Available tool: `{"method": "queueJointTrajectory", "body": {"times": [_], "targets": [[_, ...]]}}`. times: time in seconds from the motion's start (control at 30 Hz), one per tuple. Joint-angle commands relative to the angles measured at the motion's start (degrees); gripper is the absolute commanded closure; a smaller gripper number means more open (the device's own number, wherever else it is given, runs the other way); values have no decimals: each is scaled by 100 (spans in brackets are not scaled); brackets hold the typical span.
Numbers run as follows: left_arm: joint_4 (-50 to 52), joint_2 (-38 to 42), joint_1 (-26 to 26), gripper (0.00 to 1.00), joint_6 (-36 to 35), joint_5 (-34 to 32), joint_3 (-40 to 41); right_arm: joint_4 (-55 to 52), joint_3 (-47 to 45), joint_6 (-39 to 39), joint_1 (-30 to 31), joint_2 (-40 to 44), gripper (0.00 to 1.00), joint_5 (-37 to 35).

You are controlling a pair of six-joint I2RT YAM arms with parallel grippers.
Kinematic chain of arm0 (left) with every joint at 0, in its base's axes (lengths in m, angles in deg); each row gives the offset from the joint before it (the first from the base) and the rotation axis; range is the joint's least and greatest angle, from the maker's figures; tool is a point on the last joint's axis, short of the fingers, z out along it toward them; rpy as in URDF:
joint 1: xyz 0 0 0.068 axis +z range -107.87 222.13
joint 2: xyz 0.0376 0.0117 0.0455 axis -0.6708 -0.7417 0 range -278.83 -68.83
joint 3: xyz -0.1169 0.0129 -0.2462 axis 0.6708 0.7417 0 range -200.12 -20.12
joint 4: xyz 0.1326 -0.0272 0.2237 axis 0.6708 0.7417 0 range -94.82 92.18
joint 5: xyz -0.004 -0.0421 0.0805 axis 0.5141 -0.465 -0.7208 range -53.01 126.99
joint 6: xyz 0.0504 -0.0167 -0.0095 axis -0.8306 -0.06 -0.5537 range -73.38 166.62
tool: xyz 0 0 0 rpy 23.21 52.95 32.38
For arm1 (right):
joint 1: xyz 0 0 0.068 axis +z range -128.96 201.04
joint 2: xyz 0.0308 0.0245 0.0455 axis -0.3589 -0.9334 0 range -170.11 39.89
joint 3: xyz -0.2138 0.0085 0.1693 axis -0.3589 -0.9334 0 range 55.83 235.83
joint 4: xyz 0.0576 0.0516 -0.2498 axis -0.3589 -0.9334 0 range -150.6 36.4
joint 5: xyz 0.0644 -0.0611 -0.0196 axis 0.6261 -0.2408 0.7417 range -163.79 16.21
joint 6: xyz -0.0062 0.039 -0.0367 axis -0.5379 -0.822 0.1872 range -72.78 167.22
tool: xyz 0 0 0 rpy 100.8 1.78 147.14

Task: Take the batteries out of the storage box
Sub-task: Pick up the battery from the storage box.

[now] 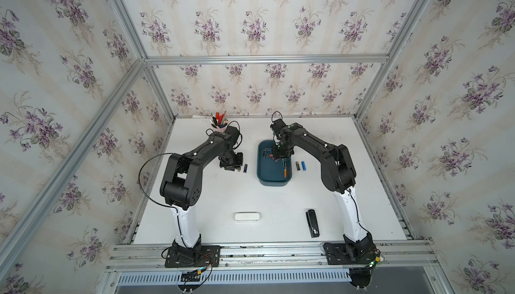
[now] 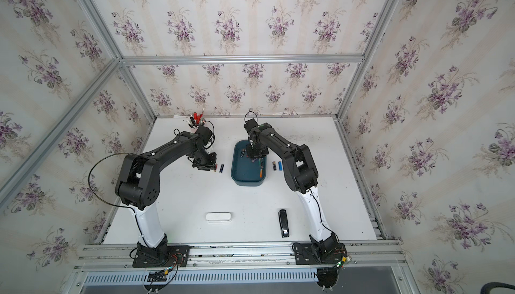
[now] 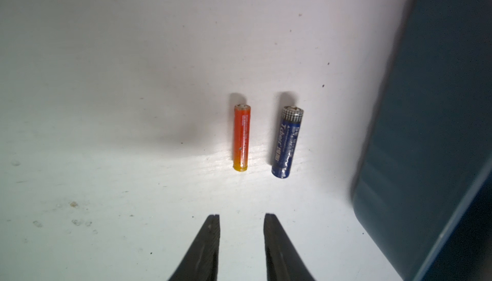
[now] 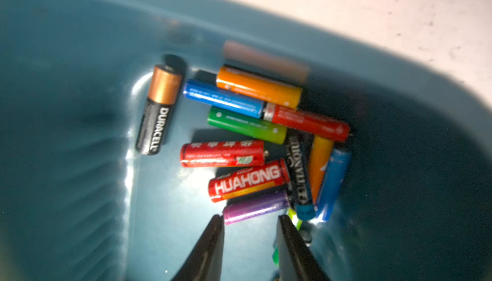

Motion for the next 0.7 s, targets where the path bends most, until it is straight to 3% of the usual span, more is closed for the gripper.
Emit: {"method": "queueJointTrajectory", "body": {"times": [0.0,0.23,0.53,0.67], "targets": [[28,-31,7,66,-56,33,6,54,-39,-115,0,-47,62,63],[39,-47,5,66,-61,25,-38,44,-18,-89,-2,-141,63,201],[58,-7,4,66,-70,31,-31,-79,-133,30,-2,-100,81,133],[39,15,3,66,-57,41,-16,-155,-131,69,-2,-78,78,59]]}}
